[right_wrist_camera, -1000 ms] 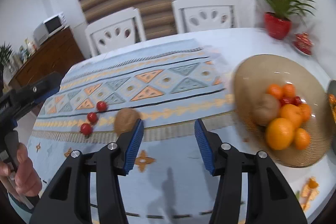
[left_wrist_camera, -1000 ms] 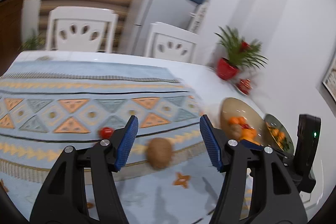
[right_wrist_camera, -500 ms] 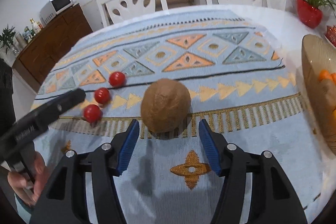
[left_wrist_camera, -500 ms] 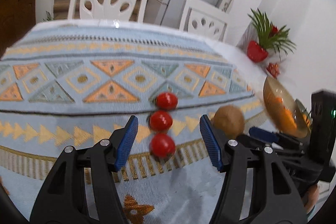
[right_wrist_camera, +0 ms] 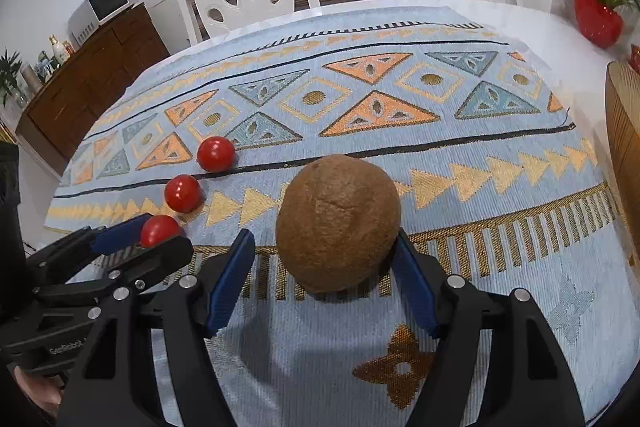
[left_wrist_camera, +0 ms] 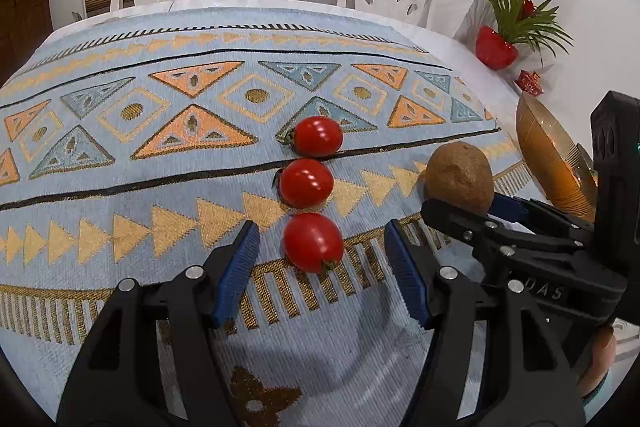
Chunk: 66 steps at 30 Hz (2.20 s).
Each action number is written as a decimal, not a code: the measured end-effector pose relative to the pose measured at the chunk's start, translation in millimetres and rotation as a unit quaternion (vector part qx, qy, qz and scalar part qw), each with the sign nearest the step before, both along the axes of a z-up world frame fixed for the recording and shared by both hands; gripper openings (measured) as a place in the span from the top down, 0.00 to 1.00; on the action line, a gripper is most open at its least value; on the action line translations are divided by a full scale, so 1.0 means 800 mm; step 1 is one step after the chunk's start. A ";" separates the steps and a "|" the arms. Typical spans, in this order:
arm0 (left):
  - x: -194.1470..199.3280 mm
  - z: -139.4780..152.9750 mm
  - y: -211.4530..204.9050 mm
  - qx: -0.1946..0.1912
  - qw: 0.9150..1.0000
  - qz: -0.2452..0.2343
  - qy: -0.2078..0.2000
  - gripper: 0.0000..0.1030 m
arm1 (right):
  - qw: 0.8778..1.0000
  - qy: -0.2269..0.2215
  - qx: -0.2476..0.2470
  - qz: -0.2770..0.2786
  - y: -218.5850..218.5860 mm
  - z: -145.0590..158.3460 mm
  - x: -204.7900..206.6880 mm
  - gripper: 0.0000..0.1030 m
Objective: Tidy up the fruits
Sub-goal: 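Close the left tool on a cherry tomato while the right tool grasps a kiwi, then carry the tomato and kiwi in both tools over the amber bowl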
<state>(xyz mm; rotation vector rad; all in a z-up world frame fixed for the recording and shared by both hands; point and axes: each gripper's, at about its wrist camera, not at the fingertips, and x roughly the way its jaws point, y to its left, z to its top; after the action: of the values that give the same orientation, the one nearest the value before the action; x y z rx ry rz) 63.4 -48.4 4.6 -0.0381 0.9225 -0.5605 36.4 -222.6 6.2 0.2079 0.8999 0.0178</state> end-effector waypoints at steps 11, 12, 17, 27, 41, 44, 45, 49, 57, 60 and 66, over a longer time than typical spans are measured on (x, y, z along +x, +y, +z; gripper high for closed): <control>-0.003 -0.001 -0.013 0.033 0.999 0.005 -0.016 0.39 | 0.999 -0.016 -0.031 -0.014 0.005 0.002 -0.006 0.47; -0.003 -0.001 -0.014 0.038 0.999 0.006 -0.018 0.43 | 0.999 -0.019 -0.041 -0.014 0.008 0.003 -0.006 0.47; -0.003 -0.001 -0.013 0.040 0.999 0.008 -0.021 0.67 | 0.999 -0.020 -0.033 -0.016 0.004 0.003 -0.006 0.48; -0.006 0.001 -0.011 0.040 0.999 0.018 -0.024 0.73 | 0.999 -0.023 -0.026 -0.016 0.002 0.004 -0.008 0.49; -0.014 0.013 -0.004 0.025 0.998 0.033 -0.052 0.74 | 0.999 -0.044 -0.016 -0.022 -0.002 0.011 -0.016 0.49; -0.016 0.018 0.001 0.012 0.997 0.040 -0.059 0.74 | 0.998 -0.054 -0.009 -0.022 -0.005 0.014 -0.020 0.49; -0.016 0.019 0.003 0.008 0.997 0.043 -0.060 0.74 | 0.998 -0.059 -0.007 -0.022 -0.006 0.016 -0.022 0.49; -0.018 0.025 0.007 -0.008 0.996 0.050 -0.071 0.74 | 0.997 -0.071 0.000 -0.022 -0.008 0.020 -0.027 0.49; -0.032 0.035 0.000 -0.010 0.993 0.044 -0.109 0.74 | 0.994 -0.101 0.018 -0.021 -0.014 0.030 -0.039 0.49; -0.035 0.039 -0.002 -0.021 0.992 0.047 -0.115 0.74 | 0.990 -0.127 0.035 -0.046 -0.030 0.039 -0.053 0.49; -0.056 0.073 -0.035 -0.023 0.992 0.017 -0.125 0.74 | 0.979 -0.134 0.122 -0.090 -0.093 0.042 -0.077 0.49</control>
<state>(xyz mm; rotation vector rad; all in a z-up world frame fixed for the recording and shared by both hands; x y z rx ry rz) 18.3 -76.2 63.3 -0.0236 0.6633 -0.5413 -24.9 -297.2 40.1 0.5033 0.6061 -0.0126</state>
